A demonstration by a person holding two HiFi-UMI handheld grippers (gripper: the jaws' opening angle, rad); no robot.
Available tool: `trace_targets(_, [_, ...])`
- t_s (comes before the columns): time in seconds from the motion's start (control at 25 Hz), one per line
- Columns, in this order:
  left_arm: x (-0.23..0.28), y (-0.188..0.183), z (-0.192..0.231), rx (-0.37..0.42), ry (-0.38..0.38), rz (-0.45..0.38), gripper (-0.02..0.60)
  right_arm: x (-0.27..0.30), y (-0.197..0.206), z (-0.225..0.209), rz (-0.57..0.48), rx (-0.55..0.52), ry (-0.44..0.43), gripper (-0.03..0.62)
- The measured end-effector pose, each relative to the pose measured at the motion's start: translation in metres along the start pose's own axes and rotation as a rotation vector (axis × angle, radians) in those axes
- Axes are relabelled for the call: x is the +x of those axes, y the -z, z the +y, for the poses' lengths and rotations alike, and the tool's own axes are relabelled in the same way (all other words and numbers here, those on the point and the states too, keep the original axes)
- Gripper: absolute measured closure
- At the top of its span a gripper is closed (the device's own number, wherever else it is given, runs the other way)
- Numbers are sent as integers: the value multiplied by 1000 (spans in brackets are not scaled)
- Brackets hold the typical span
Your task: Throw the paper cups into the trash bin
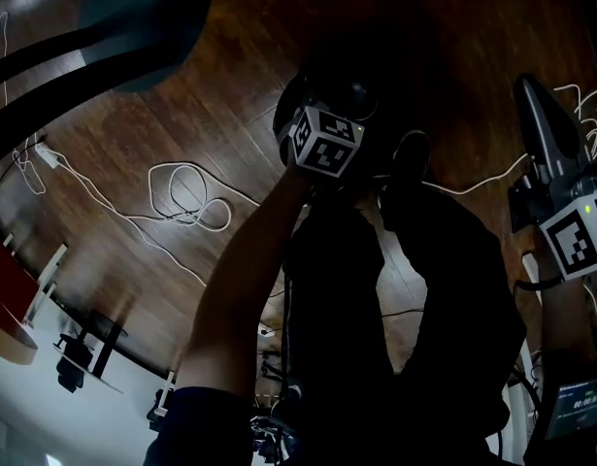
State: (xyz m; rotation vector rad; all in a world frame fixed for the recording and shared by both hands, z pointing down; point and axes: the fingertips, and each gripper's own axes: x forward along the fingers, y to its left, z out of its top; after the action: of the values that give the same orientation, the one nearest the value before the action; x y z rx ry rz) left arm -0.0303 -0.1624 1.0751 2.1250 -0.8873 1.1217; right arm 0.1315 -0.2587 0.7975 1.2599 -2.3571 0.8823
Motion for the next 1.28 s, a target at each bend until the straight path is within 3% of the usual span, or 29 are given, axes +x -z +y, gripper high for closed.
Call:
trace_targets(0.2, [37,25,-8,55,-36,93,552,-6,-3,-8,-8,5,24,585])
trace_targets(0.52, [66,44,-9,51,-12,121,548,-9,5,-15,-14,28,25,585])
trace_targets(0.64, [65,48,-10,-27,15,160,432,-7,4,-11,-8,38,18,585])
trace_targets(0.68, [62,47,-11,-53,19,165,425,-6,3,-7,-5,42,13,585])
trace_targets(0.88, [28,26,-10,-139,-7,138,425,-13,-11,20,11,64,-17,585])
trace_targets(1.0, [-2,7,-13,-147,-9,113,428,-20,-24,37,25,81,-26,585])
trace_targets(1.16, [-34,-5,-12,-136,-26,82,439,-24,-12,48,66,74,-29,585])
trace_targets(1.28, [-90,-20,-26,-165,-22,54,445,-47,-10,68,130,51,-4,585])
